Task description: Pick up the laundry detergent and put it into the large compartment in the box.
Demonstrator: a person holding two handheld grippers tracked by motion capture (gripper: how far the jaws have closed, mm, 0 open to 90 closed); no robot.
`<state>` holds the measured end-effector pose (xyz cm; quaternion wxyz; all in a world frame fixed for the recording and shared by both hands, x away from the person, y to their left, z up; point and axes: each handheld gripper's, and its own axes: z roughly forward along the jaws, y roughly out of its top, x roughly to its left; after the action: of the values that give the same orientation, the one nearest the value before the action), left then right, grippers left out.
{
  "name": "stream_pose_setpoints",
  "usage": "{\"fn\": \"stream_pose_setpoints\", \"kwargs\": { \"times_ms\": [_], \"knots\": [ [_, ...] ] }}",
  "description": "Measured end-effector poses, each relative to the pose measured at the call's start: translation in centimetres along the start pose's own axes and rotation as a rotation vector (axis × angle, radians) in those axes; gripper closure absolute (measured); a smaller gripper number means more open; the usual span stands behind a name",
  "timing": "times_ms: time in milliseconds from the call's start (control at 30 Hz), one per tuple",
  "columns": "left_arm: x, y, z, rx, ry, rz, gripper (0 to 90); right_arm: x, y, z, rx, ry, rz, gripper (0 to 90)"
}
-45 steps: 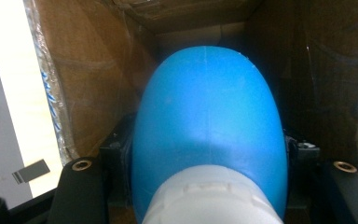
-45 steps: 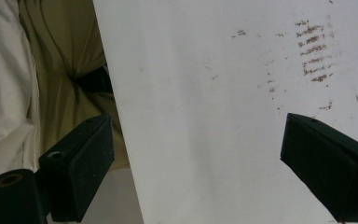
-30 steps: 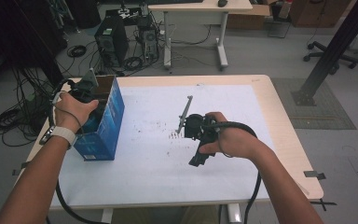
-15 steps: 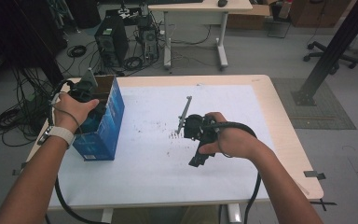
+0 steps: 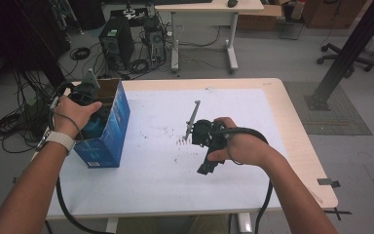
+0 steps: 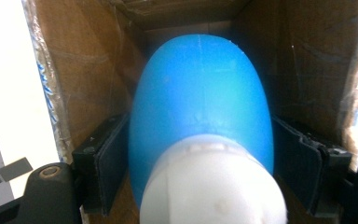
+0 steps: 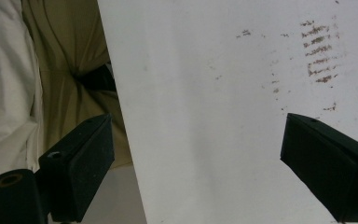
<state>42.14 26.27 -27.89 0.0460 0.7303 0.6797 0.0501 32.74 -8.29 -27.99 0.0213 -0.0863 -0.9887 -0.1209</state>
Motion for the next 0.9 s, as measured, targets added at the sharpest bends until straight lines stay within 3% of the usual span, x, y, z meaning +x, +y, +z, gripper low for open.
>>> {"fn": "stream_pose_setpoints", "kwargs": {
  "times_ms": [300,667,733,767,900],
  "knots": [
    [0.1,-0.3,-0.3,-0.017,-0.012,0.018,23.0,0.1,0.2,0.0,0.003,0.0,-0.006,9.9],
    [0.3,-0.4,-1.1,-0.025,-0.039,0.013,22.7,0.2,0.3,0.0,0.004,0.0,-0.009,9.9],
    [0.4,-0.4,-1.2,-0.023,-0.049,0.007,21.4,0.2,0.3,0.0,0.005,0.0,-0.008,9.9],
    [0.4,-0.5,-1.3,-0.026,-0.053,0.007,16.4,0.2,0.3,0.0,0.006,0.001,-0.009,9.9],
    [0.5,-0.6,-1.6,-0.031,-0.063,0.007,16.1,0.3,0.4,-0.1,0.006,0.003,-0.012,9.9]
  ]
}}
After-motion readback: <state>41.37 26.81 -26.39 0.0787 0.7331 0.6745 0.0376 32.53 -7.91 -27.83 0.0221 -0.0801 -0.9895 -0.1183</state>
